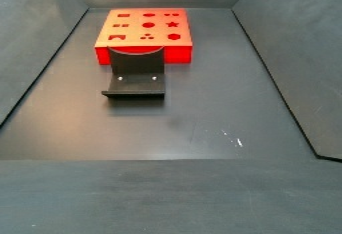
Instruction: Insert the hexagon object.
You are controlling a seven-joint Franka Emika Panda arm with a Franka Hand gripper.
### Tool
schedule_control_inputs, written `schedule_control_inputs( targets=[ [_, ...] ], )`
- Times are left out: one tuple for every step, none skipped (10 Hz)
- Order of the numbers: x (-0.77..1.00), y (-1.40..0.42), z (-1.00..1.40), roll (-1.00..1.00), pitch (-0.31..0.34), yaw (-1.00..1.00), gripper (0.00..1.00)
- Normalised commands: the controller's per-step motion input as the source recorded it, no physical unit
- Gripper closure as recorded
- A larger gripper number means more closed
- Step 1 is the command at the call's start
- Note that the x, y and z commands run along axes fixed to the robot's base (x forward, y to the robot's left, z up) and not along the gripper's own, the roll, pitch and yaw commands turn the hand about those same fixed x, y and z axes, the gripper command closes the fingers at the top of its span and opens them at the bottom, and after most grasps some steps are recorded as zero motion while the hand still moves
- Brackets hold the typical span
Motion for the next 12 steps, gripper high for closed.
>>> schedule_control_inputs(
  targets=[
    [0.0,0.41,-0.17,0.0,0.0,-0.49,1.0],
    [0.02,0.27,-0.21,0.0,0.0,-0.77,1.0],
    [0.05,0.2,-0.22,0.0,0.0,-0.85,1.0],
    [0.1,0.2,-0.23,0.0,0.0,-0.86,1.0],
    [0.17,0.35,-0.27,0.0,0.0,-0.7,1.0],
    [0.2,0.4,-0.39,0.0,0.054,-0.64,1.0],
    [0.29,0.4,-0.43,0.0,0.073,-0.63,1.0],
    [0.35,0.45,-0.46,0.0,0.076,-0.58,1.0],
    [0.36,0.51,-0.61,0.0,0.031,-0.52,1.0],
    [0.26,0.53,-0.67,0.0,0.0,-0.52,1.0],
    [0.18,0.45,-0.64,-0.01,0.0,-0.6,1.0],
    [0.13,0.32,-0.51,-0.05,-0.037,-0.69,1.0]
  ],
)
